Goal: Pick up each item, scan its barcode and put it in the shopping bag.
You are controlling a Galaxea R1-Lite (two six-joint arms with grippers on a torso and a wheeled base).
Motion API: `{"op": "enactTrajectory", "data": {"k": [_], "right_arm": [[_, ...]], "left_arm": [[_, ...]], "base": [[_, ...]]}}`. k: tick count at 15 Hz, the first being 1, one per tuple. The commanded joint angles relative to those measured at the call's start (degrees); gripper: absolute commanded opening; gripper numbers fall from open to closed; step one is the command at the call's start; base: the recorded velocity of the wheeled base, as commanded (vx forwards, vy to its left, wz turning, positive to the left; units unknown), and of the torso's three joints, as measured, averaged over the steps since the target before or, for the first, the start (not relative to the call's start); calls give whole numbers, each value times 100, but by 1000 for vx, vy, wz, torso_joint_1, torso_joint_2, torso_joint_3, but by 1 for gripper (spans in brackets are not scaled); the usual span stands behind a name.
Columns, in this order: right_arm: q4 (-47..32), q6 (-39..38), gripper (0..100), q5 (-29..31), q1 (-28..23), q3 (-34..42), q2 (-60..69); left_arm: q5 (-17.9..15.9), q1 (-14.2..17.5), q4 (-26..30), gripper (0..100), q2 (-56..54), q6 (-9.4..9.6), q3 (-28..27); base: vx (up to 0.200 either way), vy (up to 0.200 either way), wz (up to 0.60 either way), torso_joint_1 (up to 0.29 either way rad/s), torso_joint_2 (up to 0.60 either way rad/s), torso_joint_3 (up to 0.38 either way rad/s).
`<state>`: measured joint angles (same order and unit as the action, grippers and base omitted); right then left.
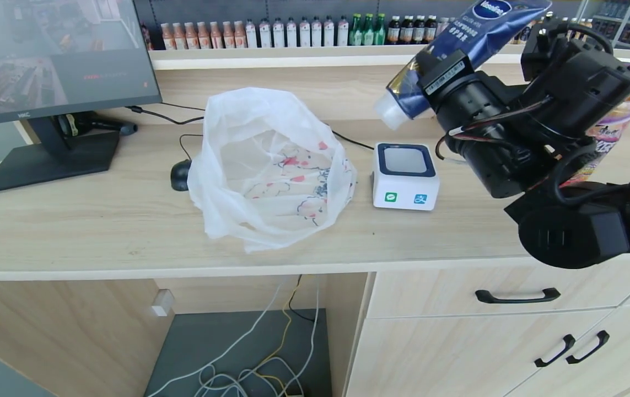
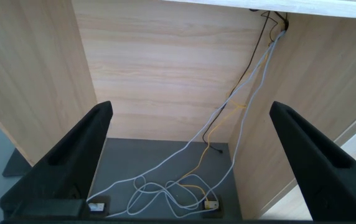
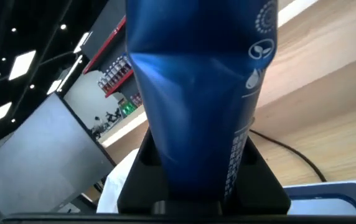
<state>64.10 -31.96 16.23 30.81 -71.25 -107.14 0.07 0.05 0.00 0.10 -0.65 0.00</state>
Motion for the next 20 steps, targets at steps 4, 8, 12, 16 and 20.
{"op": "enactTrajectory", "data": {"k": [4,8,12,16,20], "right_arm": [[-29,-943,0,-32,-330,340,-123],[-38,-1515,0,-41,-321,367,-158],[-38,-1980,0,-199,-303,472,-351],[-38,-2121,0,-260,-286,507,-360],[-38,-2200,0,-251,-286,665,-351]], "left_arm": [[1,4,0,100,-1,3,0],[1,4,0,100,-1,-6,0],[1,4,0,100,-1,3,0],[1,4,0,100,-1,-6,0],[1,4,0,100,-1,-6,0]], "base": [[0,0,0,0,0,0],[0,0,0,0,0,0],[0,0,0,0,0,0],[0,0,0,0,0,0],[0,0,0,0,0,0]]}}
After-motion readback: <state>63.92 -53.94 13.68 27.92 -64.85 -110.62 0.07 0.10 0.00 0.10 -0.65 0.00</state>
